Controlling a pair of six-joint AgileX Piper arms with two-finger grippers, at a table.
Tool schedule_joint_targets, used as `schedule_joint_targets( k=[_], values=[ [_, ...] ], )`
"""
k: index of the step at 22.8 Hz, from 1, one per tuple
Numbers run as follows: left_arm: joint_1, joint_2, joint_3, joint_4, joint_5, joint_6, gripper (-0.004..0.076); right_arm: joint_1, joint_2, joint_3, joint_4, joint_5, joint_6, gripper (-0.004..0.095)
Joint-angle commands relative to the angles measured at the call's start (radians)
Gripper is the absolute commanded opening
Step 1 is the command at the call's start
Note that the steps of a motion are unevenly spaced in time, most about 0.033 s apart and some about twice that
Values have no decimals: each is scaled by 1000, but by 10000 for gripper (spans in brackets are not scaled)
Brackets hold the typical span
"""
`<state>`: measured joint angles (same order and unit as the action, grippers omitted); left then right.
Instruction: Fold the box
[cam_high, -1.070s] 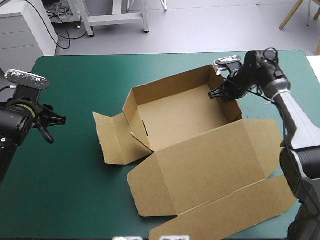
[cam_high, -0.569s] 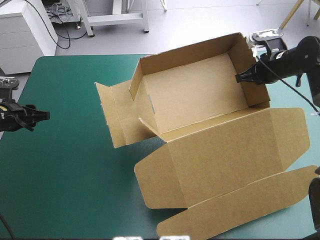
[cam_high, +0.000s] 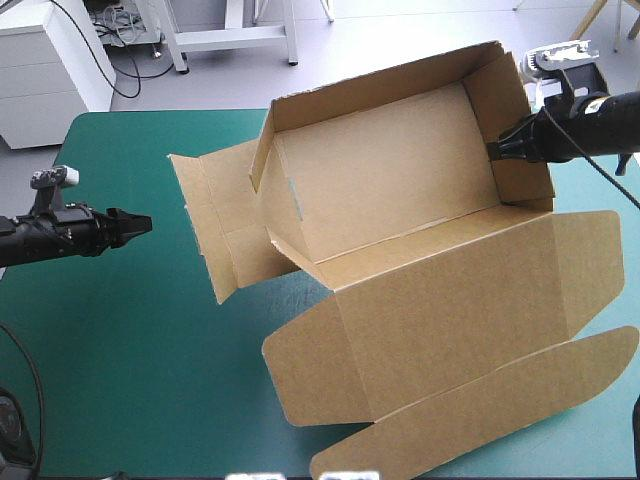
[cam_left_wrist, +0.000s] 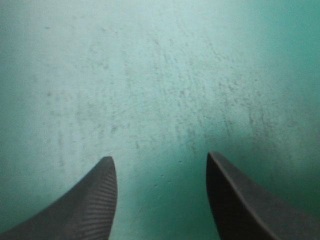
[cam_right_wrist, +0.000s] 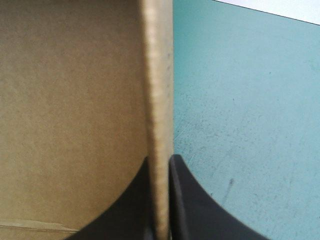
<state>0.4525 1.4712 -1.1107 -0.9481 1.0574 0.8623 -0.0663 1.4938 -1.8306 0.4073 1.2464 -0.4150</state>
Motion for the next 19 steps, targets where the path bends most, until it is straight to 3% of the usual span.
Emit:
schedule_joint_targets(
  k=[1, 3, 5, 9, 13, 16, 19],
  values=[
    [-1, -20, 79, -284, -7, 140, 382, -7, -41, -34, 68, -43, 2, -19],
    [-35, -20, 188, -524, -11, 307, 382, -7, -41, -34, 100, -43, -15, -19],
    [-115, -19, 256, -618, -11, 459, 382, -7, -41, -34, 112, -43, -25, -19],
    [-252, -17, 263, -666, 22, 469, 382, -7, -41, -34, 114, -43, -28, -19],
    [-309, -17, 261, -762, 133, 476, 384, -7, -35, -34, 114, -49, -47, -19],
    [-315, -17, 261, -818, 229, 475, 424, -7, -24, -34, 114, -54, -47, -19],
    [-319, -22, 234, -772, 244, 442, 472, -3, -12, -34, 130, -85, -47, -19]
  ],
)
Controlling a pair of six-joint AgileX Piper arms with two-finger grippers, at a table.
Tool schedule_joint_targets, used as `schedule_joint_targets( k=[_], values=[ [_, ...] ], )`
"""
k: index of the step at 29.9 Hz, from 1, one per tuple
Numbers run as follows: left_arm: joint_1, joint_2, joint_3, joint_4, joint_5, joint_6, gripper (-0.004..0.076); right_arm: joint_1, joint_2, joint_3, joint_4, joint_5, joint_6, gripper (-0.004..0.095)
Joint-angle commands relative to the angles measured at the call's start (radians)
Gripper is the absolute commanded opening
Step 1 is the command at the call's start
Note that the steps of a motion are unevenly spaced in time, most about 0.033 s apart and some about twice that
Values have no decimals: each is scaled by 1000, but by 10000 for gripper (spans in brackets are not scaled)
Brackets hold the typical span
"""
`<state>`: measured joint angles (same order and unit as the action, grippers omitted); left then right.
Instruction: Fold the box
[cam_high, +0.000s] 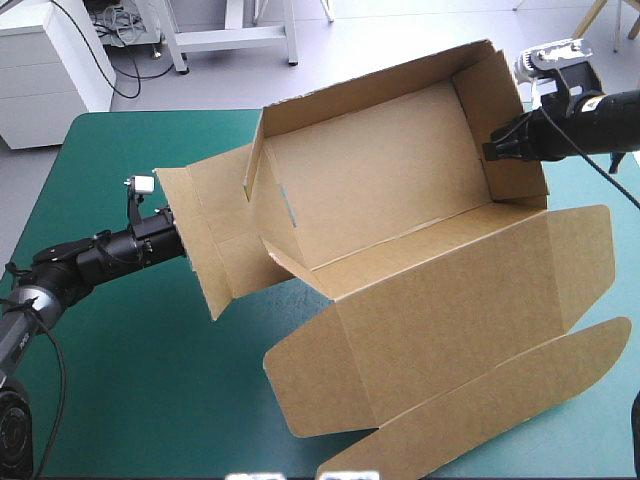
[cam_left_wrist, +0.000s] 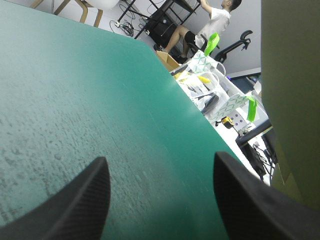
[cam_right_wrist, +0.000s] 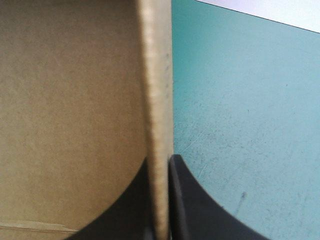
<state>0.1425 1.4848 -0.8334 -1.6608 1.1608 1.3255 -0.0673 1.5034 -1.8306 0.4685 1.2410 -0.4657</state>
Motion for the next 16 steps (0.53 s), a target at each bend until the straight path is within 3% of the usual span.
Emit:
schedule_joint_targets(
  k=[1, 6, 12, 16],
  values=[
    [-13, -44, -53, -40, 141, -31, 475, 0, -17, -34, 72, -96, 4, -19],
    [-42, -51, -99, -45, 141, -41, 475, 61, 0, -34, 5, -147, 28, -11],
    [-84, -63, -194, -27, 141, -76, 475, 187, 20, -34, -224, -288, 170, -12],
    [-126, -64, -246, -26, 139, -86, 477, 249, 20, -34, -254, -358, 207, -12]
  ],
)
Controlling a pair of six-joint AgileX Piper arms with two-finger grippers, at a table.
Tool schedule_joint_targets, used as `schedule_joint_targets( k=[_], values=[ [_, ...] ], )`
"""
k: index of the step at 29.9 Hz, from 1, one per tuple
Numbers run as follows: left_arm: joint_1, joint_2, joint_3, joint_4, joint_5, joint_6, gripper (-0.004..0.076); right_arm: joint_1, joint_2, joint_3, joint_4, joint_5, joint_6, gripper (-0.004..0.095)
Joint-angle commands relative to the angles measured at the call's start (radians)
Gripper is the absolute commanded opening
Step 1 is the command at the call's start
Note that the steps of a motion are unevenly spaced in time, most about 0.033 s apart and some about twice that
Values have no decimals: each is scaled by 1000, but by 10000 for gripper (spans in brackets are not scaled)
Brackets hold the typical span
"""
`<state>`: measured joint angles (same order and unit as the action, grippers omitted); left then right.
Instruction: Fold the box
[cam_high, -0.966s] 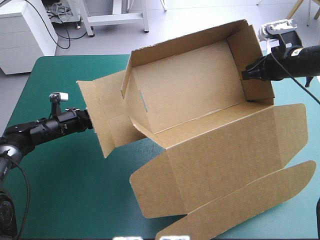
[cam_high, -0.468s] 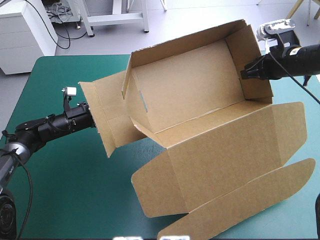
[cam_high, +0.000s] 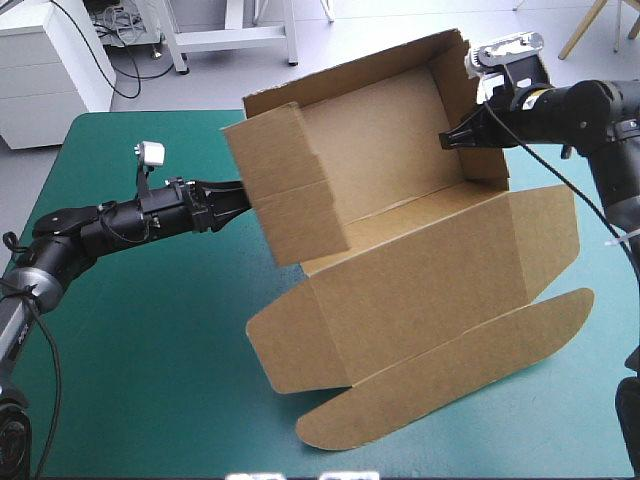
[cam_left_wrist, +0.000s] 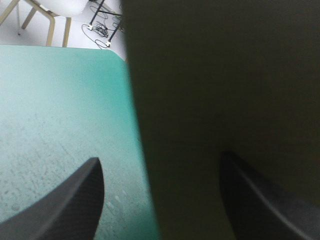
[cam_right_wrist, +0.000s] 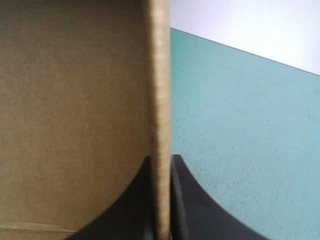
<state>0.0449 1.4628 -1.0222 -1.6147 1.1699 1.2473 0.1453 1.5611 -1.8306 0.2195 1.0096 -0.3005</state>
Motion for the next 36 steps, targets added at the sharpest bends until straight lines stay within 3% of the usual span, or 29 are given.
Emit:
schedule_joint_targets(
  k=[1, 7, 12, 22, 27, 31, 36],
  values=[
    [-36, -42, -65, -72, 127, -8, 480, 48, -38, -34, -5, -145, 48, -11],
    [-72, -42, -119, -74, 90, -13, 501, 89, -38, -34, -79, -194, 113, -11],
    [-72, -42, -160, -80, 122, -18, 501, 104, -38, -34, -161, -194, 147, -12],
    [-72, -42, -177, -77, 93, -25, 501, 104, -38, -34, -170, -223, 164, -11],
    [-110, -42, -224, 4, -141, -98, 501, 121, -38, -34, -239, -249, 220, -11],
    [-219, -40, -366, 370, -379, -336, 501, 152, -38, -34, -371, -278, 314, -11],
    [-343, -40, -517, 749, -608, -682, 501, 157, -38, -34, -395, -300, 370, -11]
  ],
)
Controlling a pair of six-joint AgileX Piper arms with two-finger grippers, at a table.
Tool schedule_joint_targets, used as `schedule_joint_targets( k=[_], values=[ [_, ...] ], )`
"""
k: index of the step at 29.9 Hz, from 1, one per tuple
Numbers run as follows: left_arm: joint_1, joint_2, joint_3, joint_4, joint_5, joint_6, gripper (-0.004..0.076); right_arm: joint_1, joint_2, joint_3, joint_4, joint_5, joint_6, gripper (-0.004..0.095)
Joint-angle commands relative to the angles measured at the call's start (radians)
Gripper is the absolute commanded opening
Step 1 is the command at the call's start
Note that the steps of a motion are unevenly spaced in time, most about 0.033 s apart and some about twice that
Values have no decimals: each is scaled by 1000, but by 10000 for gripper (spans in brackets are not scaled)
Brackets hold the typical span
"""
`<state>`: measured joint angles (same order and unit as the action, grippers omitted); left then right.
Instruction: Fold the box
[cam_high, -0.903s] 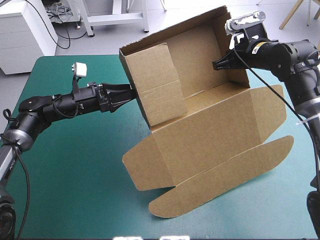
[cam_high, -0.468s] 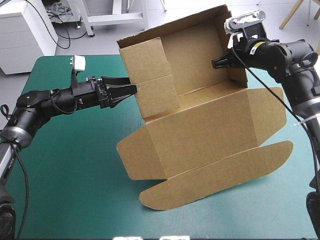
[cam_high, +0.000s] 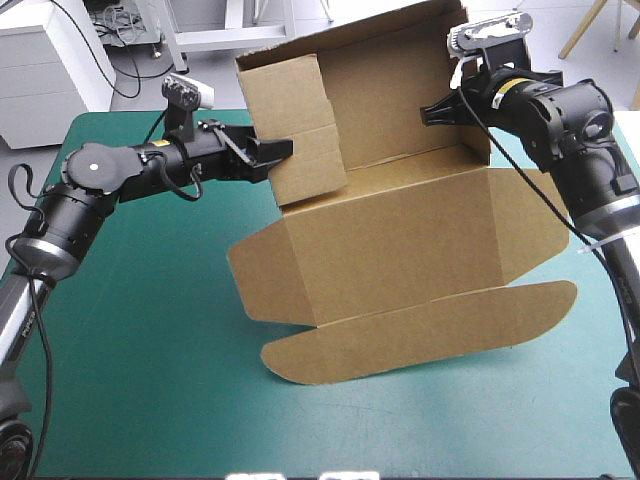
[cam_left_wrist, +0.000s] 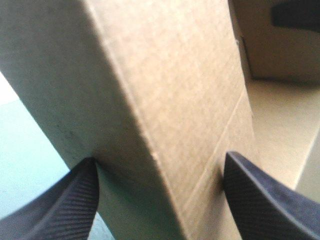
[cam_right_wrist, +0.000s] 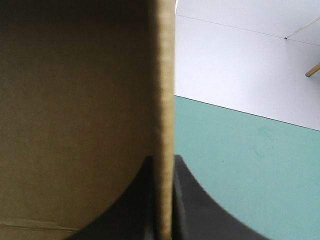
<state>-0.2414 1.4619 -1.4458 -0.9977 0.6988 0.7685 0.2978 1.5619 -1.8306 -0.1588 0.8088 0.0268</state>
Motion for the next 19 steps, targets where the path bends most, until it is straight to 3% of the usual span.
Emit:
schedule_joint_targets(
  k=[1, 5, 10, 19],
  values=[
    [-75, -38, -110, 214, -166, -290, 501, 5, -39, -34, -22, -107, 62, -12],
    [-115, -21, -133, 410, -233, -541, 501, 5, -39, -34, -19, -153, 119, -12],
    [-146, 0, -133, 436, -310, -614, 485, 9, -39, -34, -5, -177, 134, -12],
    [-242, 17, -133, 484, -434, -622, 237, 14, -39, -34, -9, -167, 152, -12]
  ],
)
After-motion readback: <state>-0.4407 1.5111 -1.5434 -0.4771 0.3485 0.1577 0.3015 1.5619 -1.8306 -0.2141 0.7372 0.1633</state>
